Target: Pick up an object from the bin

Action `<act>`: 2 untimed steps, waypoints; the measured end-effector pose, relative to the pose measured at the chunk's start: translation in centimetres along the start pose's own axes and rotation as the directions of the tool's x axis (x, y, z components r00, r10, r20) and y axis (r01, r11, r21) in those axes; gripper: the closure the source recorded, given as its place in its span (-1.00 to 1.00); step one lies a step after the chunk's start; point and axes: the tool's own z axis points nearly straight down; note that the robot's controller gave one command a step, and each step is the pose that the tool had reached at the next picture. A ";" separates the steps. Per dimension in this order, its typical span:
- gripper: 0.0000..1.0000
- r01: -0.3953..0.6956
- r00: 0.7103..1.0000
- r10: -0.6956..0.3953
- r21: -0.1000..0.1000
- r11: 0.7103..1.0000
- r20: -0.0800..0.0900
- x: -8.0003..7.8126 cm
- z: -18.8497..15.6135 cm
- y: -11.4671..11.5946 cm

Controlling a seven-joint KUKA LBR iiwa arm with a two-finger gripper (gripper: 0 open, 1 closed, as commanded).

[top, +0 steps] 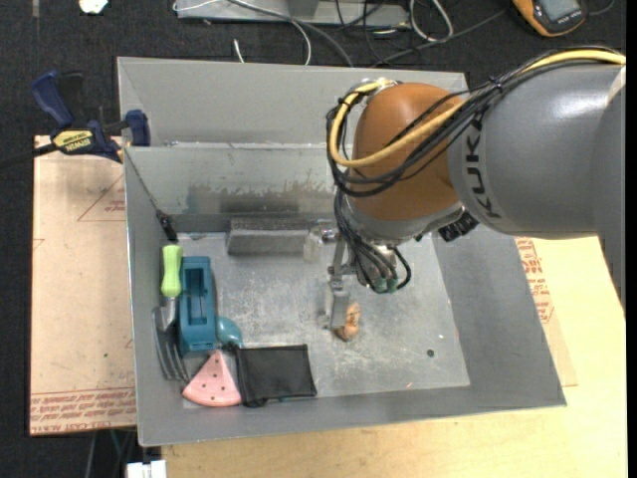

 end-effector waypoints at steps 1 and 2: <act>-1.00 -0.002 1.000 0.002 -0.001 1.000 0.007 -0.2 -0.4 -0.1; -1.00 -0.028 1.000 0.028 -0.002 1.000 0.008 1.7 3.3 -6.9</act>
Offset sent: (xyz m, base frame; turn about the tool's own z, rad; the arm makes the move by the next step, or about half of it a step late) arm -0.0198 -0.0798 -0.0373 0.0338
